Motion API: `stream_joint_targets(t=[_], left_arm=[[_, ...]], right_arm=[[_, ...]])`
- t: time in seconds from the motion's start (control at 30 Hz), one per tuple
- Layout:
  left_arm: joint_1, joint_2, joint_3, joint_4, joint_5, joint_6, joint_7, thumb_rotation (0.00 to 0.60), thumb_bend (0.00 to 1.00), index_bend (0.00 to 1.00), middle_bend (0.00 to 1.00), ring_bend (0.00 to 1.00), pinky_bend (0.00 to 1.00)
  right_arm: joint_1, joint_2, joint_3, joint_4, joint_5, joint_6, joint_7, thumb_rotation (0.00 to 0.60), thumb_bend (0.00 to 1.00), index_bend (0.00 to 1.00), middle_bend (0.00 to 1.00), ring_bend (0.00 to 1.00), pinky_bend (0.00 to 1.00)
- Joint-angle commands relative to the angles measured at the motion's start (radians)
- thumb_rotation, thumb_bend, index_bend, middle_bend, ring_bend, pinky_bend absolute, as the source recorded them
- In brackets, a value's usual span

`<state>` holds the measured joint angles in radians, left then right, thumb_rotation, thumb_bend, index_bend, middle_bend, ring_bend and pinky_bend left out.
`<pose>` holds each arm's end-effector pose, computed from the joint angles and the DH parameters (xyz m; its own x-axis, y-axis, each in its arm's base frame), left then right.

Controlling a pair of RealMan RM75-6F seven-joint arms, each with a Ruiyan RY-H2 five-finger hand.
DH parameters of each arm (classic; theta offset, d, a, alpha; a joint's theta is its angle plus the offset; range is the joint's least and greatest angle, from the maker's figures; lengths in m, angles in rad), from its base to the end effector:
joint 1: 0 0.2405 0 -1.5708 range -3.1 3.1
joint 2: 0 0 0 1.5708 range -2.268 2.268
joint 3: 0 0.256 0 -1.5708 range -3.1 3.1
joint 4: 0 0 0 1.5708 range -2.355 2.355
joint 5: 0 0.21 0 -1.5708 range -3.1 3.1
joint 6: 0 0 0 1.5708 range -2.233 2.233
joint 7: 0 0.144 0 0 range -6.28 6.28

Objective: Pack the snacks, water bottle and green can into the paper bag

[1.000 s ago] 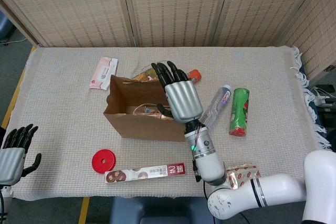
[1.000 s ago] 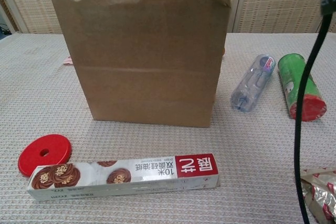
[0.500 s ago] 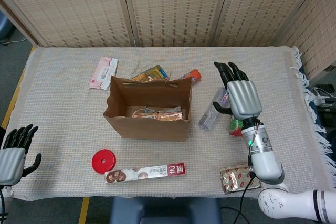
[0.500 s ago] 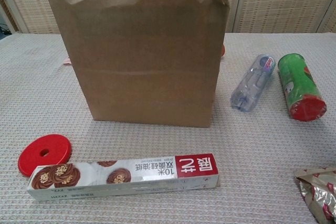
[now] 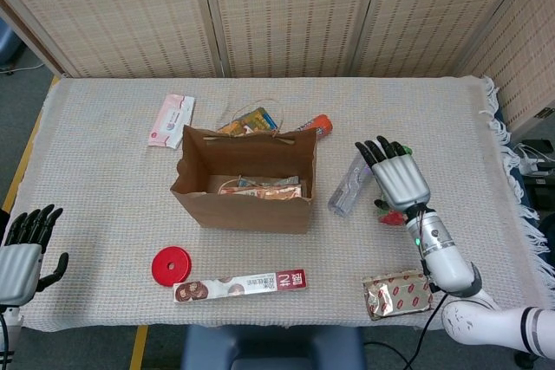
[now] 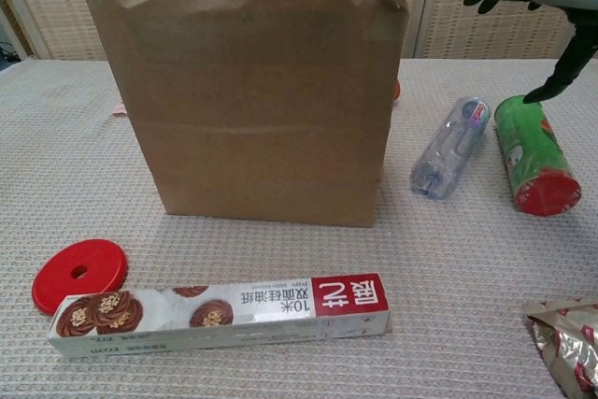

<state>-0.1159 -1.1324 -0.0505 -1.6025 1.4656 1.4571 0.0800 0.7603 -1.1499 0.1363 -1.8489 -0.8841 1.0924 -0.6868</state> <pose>-0.3120 0.1909 0.1540 0.4610 0.0174 0.8872 0.8874 -0.0047 -0.4610 -0.1567 -0.3382 0.0978 0.6797 -0.1422 0.7196 -0.7263 -0.2679 0.6330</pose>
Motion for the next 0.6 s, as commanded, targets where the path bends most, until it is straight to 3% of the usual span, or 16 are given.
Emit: stream_joint_targets(t=[0.03, 0.27, 0.6], left_arm=[[-0.001, 0.001, 0.0, 0.001, 0.001, -0.001, -0.003, 0.6, 0.45, 0.04, 0.0, 0.0, 0.0], [-0.001, 0.004, 0.002, 0.003, 0.003, -0.004, -0.016, 0.6, 0.44, 0.04, 0.0, 0.0, 0.0], [-0.002, 0.007, 0.003, 0.004, 0.005, -0.007, -0.027, 0.6, 0.44, 0.04, 0.0, 0.0, 0.0]], right_arm=[[0.04, -0.064, -0.01, 0.044, 0.04, -0.017, -0.066, 0.6, 0.0, 0.0, 0.07, 0.01, 0.15], [0.105, -0.153, -0.039, 0.115, 0.099, -0.06, -0.179, 0.6, 0.0, 0.0, 0.06, 0.0, 0.12], [0.158, -0.185, -0.093, 0.171, 0.224, -0.11, -0.274, 0.6, 0.0, 0.0, 0.06, 0.0, 0.12]])
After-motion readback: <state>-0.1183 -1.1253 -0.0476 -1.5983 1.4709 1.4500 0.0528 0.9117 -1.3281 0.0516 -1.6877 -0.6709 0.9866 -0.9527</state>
